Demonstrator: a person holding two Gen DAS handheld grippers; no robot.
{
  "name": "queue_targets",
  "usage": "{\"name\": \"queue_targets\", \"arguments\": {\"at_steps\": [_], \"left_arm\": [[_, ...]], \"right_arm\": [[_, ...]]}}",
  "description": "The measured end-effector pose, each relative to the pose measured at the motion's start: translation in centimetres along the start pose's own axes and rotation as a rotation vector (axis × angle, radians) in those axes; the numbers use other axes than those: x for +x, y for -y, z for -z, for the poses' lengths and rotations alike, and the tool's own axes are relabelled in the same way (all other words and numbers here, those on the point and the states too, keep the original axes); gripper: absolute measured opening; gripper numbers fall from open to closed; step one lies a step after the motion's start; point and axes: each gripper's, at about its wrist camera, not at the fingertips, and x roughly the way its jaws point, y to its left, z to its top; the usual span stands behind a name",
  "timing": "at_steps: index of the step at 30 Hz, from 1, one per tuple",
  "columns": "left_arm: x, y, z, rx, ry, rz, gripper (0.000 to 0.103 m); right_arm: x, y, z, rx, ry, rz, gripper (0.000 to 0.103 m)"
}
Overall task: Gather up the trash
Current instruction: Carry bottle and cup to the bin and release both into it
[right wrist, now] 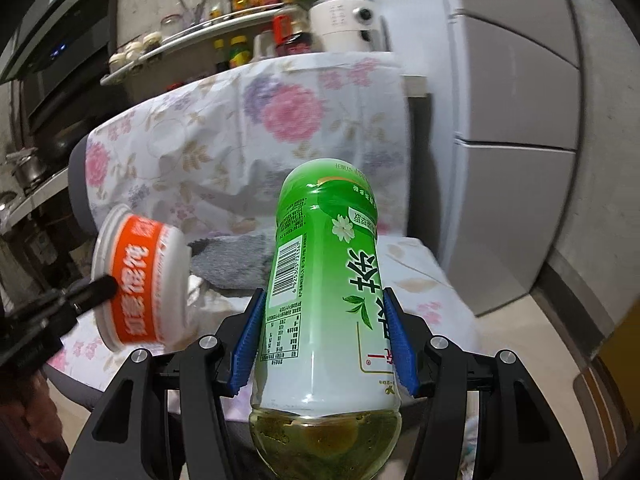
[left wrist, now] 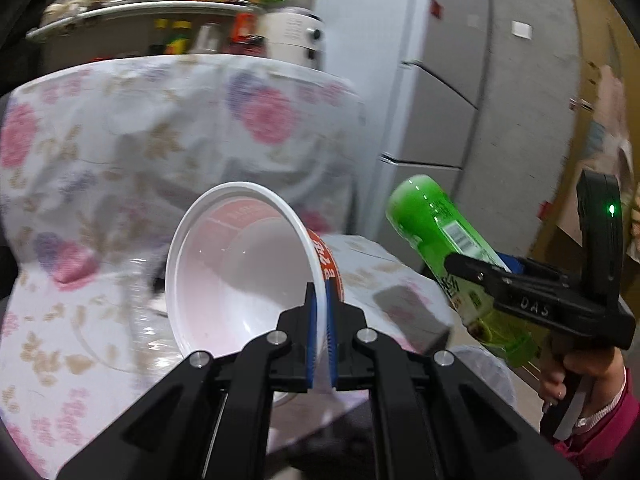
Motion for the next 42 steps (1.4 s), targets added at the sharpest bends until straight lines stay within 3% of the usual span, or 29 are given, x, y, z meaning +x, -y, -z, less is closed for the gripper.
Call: {"name": "queue_targets", "arguments": {"at_steps": [7, 17, 26, 33, 34, 35, 36, 38, 42], "left_arm": [[2.1, 5.6, 1.7, 0.066, -0.035, 0.150, 0.003], [5.6, 15.2, 4.3, 0.194, -0.142, 0.399, 0.003], [9.6, 21.8, 5.7, 0.255, -0.197, 0.528, 0.003], [13.2, 26.0, 7.4, 0.307, -0.261, 0.562, 0.003], [13.8, 26.3, 7.5, 0.312, -0.269, 0.556, 0.005], [14.2, 26.6, 7.6, 0.314, -0.275, 0.554, 0.014], [14.7, 26.7, 7.6, 0.312, -0.278, 0.552, 0.032], [15.0, 26.5, 7.4, 0.301, -0.267, 0.545, 0.045], [15.3, 25.2, 7.0, 0.281, -0.267, 0.510, 0.045]], "right_arm": [[-4.0, 5.0, 2.5, 0.069, 0.017, 0.131, 0.057], [-8.2, 13.4, 8.4, 0.228, -0.043, 0.330, 0.057], [-10.4, 18.8, 12.1, 0.349, -0.050, 0.433, 0.058], [-9.1, 22.4, 14.5, 0.458, -0.097, 0.420, 0.060], [-8.7, 23.1, 14.9, 0.479, -0.102, 0.422, 0.061], [-8.7, 23.4, 15.1, 0.491, -0.103, 0.421, 0.061], [-8.4, 24.0, 15.3, 0.510, -0.101, 0.422, 0.061], [-8.3, 24.5, 15.6, 0.523, -0.099, 0.429, 0.064], [-8.5, 24.8, 15.4, 0.524, -0.087, 0.440, 0.065]]}}
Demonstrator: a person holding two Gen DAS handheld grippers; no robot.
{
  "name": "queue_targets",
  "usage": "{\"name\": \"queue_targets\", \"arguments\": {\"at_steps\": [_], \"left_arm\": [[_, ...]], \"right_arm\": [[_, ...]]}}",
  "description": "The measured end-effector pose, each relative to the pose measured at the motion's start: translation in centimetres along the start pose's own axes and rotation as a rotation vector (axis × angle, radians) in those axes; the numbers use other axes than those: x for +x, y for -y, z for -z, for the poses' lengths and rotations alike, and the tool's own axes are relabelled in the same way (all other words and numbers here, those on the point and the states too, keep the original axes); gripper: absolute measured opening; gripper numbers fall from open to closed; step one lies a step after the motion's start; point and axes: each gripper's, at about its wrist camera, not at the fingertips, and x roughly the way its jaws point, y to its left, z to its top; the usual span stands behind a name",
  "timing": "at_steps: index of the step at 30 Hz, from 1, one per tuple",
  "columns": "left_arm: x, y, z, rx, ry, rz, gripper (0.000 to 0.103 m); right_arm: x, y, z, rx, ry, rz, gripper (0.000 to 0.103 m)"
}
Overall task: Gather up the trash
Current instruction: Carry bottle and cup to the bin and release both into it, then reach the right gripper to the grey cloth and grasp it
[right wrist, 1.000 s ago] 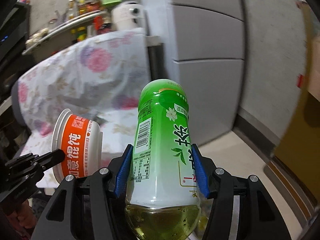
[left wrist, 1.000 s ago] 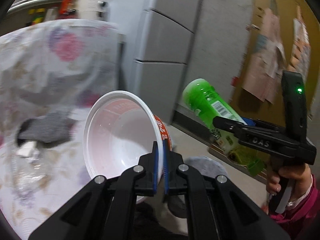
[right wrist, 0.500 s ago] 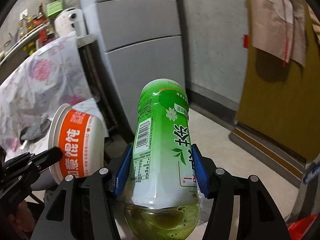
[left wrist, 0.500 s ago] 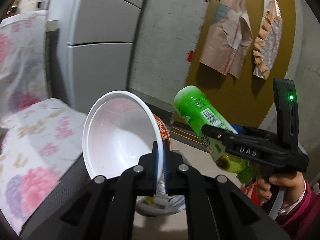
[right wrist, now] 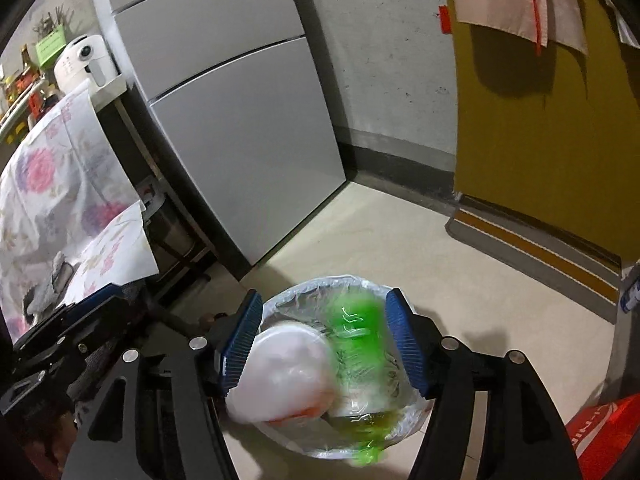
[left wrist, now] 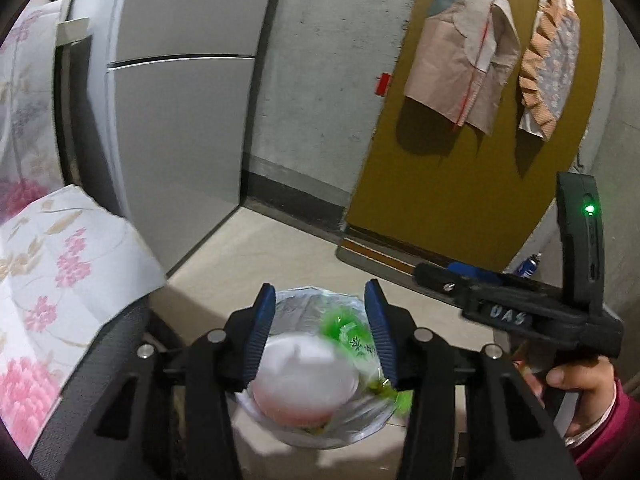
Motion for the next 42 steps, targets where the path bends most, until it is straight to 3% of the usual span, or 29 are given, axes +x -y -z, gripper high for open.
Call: {"name": "queue_targets", "arguments": {"at_steps": [6, 17, 20, 27, 42], "left_arm": [[-2.5, -2.5, 0.3, -0.043, 0.019, -0.078, 0.045], [-10.0, -6.3, 2.4, -0.118, 0.094, -0.248, 0.045], [-12.5, -7.6, 3.2, -0.149, 0.117, -0.306, 0.045], [-18.1, -10.6, 5.5, -0.257, 0.151, -0.421, 0.071], [-28.1, -18.7, 10.9, -0.486, 0.168, -0.756, 0.074]], "right_arm": [[-1.4, -0.9, -0.6, -0.021, 0.042, -0.010, 0.065], [-4.8, -7.7, -1.8, -0.134, 0.143, -0.084, 0.065], [-5.2, -10.0, -2.0, -0.170, 0.152, -0.114, 0.073], [-5.2, -16.4, -1.3, -0.298, 0.115, -0.215, 0.079], [-1.2, -31.4, 2.0, -0.544, 0.005, -0.438, 0.079]]}}
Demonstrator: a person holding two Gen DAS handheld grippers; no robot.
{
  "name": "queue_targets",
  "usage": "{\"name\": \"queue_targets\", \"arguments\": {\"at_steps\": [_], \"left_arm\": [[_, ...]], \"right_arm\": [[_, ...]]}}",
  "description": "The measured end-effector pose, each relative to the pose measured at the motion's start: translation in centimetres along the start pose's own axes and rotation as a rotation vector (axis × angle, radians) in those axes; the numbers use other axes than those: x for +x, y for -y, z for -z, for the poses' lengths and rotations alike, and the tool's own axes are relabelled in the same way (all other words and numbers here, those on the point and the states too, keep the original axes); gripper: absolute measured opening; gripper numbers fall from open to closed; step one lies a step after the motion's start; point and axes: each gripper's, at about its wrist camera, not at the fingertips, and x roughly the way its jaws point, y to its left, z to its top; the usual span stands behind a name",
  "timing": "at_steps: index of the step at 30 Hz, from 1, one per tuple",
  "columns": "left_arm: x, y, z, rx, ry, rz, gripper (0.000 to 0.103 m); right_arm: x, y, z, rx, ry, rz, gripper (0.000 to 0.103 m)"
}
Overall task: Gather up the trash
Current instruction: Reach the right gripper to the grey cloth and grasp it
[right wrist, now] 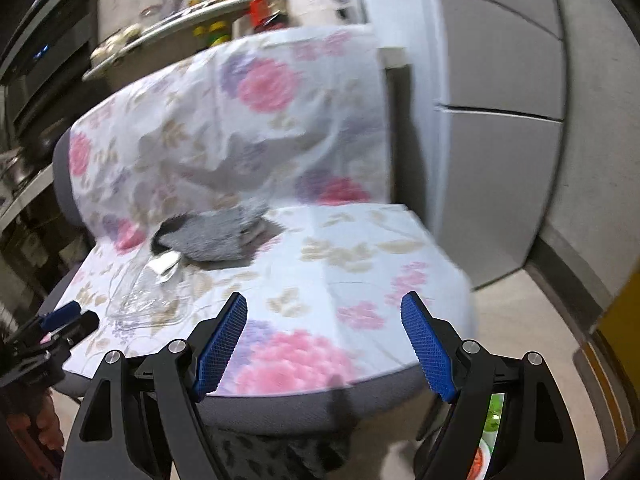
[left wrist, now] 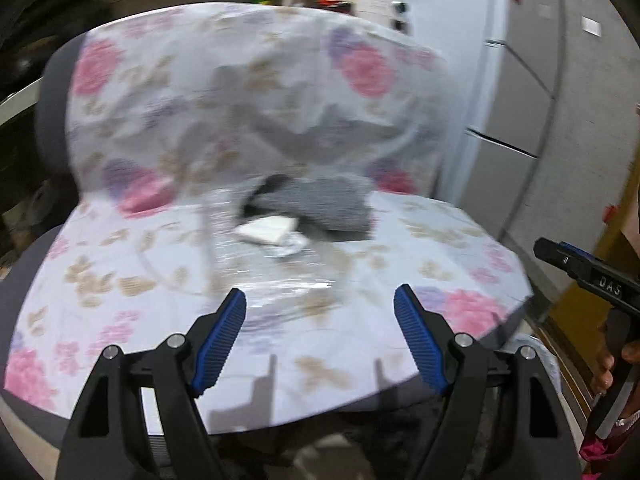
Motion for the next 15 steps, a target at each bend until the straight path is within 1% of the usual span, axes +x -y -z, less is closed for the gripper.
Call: {"name": "queue_targets", "arguments": {"at_steps": [3, 4, 5, 6, 8, 9, 11, 13, 15], "left_arm": [[0.2, -2.5, -0.4, -0.047, -0.004, -0.046, 0.074], [0.3, -3.1, -0.4, -0.057, -0.004, -0.054, 0.074], [0.4, -3.8, -0.6, -0.067, -0.004, -0.065, 0.074], [0.5, -4.1, -0.7, -0.071, -0.004, -0.076, 0.074], [0.8, -5.2, -1.1, -0.073, -0.001, -0.109, 0.074], [0.9, -5.6, -1.3, -0.073, -0.001, -0.119, 0.074], [1.3, -6.6, -1.9, -0.081, 0.002, -0.146, 0.074], [1.7, -7.4, -2.4, -0.090, 0.003, -0.161, 0.074], [2.1, -8.1, -2.8, -0.096, 0.003, -0.172, 0.074]], "right_arm": [[2.3, -2.3, -0.8, -0.056, -0.020, -0.059, 0.079], [2.9, -2.9, -1.1, -0.072, -0.025, -0.080, 0.076], [3.6, -3.7, -1.4, -0.090, -0.031, -0.102, 0.070], [4.2, -4.4, -1.7, -0.107, -0.037, -0.114, 0.068], [5.7, -6.1, -2.5, -0.147, -0.049, -0.152, 0.059], [6.3, -6.7, -2.9, -0.161, -0.052, -0.165, 0.058], [7.9, -8.1, -3.8, -0.195, -0.061, -0.197, 0.058], [9.9, -9.2, -4.8, -0.207, -0.072, -0.207, 0.060], [11.5, -9.6, -5.4, -0.194, -0.081, -0.209, 0.067]]}}
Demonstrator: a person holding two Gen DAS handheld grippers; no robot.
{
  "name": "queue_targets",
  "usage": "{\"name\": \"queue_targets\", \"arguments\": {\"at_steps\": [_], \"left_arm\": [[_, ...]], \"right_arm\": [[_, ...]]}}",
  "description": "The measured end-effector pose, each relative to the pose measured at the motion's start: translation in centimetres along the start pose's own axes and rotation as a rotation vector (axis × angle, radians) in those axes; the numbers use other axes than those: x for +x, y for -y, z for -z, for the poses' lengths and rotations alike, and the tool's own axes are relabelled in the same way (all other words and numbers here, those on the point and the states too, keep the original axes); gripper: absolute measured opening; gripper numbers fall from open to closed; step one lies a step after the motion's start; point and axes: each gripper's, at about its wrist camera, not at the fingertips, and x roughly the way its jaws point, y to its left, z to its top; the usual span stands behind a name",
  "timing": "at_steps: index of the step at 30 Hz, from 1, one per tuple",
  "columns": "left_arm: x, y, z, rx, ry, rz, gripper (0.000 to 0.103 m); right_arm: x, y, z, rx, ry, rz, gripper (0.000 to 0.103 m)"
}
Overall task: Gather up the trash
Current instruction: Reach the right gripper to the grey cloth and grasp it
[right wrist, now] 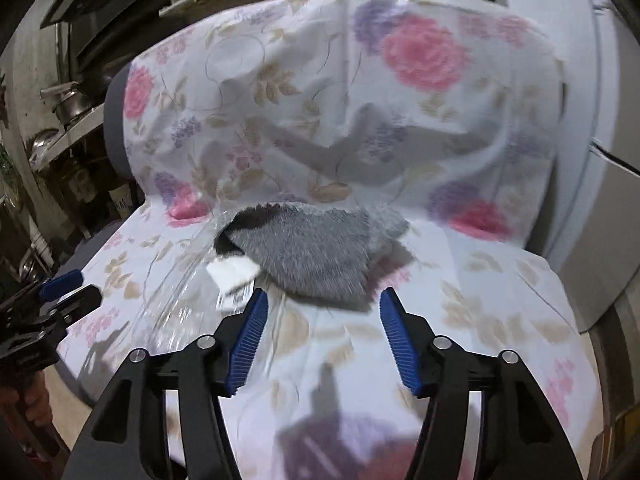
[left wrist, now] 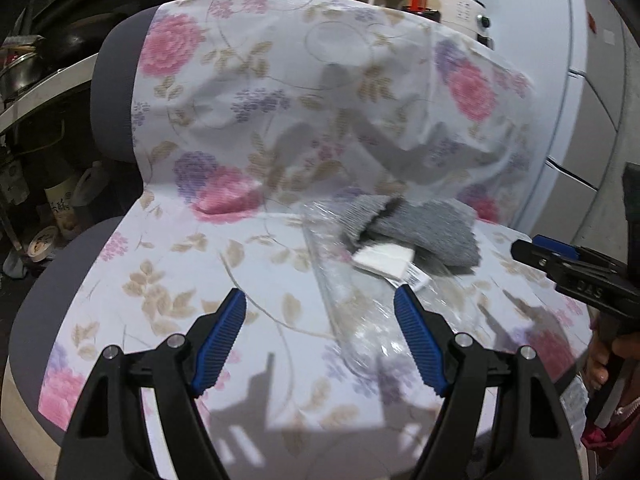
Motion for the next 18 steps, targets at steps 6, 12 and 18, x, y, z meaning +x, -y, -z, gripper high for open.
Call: {"name": "queue_targets", "arguments": {"at_steps": [6, 12, 18], "left_arm": [[2.1, -0.7, -0.6, -0.014, -0.020, -0.008, 0.074], [3.3, -0.9, -0.2, -0.016, -0.046, -0.001, 0.074], [3.2, -1.2, 0.3, -0.026, -0.056, -0.006, 0.074]], "right_arm": [[6.2, 1.6, -2.0, 0.092, -0.070, 0.041, 0.077], [11.3, 3.4, -2.5, 0.198, -0.168, 0.036, 0.077], [10.8, 1.5, -2.7, 0.122, -0.134, 0.060, 0.056]]}}
